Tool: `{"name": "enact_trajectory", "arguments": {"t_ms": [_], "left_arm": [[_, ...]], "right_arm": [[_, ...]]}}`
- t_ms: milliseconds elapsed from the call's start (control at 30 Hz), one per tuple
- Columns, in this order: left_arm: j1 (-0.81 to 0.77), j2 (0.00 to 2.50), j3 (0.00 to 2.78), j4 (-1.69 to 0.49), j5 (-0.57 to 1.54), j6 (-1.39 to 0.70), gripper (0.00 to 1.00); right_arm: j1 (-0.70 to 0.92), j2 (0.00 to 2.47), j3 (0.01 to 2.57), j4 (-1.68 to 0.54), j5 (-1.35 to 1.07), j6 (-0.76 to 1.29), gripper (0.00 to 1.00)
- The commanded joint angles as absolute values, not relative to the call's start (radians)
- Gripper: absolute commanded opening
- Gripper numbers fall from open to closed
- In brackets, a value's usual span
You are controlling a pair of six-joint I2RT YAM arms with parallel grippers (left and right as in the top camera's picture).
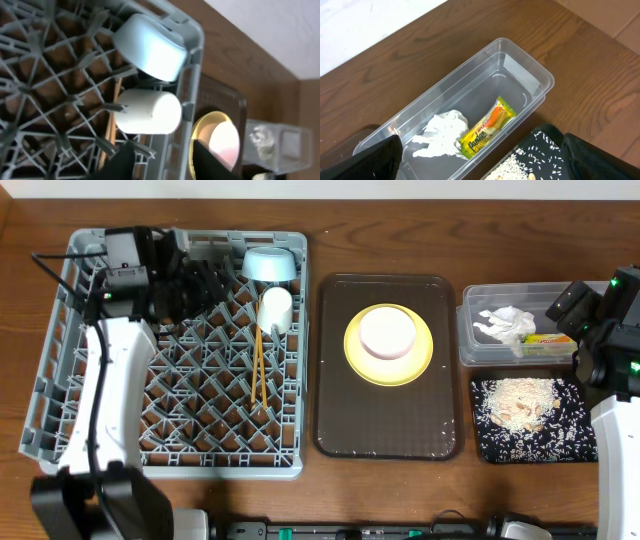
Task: Sort waste into correct bins and load items into the dishwasher rack
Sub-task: 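Reach the left gripper to the pink plate on the yellow plate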
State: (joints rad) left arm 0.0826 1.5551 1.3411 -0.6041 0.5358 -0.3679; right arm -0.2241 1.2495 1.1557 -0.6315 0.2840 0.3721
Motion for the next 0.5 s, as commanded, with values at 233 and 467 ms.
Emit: {"name": "enact_trajectory", "arguments": {"t_ms": [233,467], "left_arm": [[-0.303,1.533,1.337,-0.599,0.224,-0.353,0.06],[-0.601,1.665,1.337,-0.408,0.107,-0.352,0.13]], "right_arm": [[-0.229,1.243,1.163,-0.633,0.287,0.369,0.99],[-0.229,1.243,1.163,-0.633,0.287,0.369,0.99]]}}
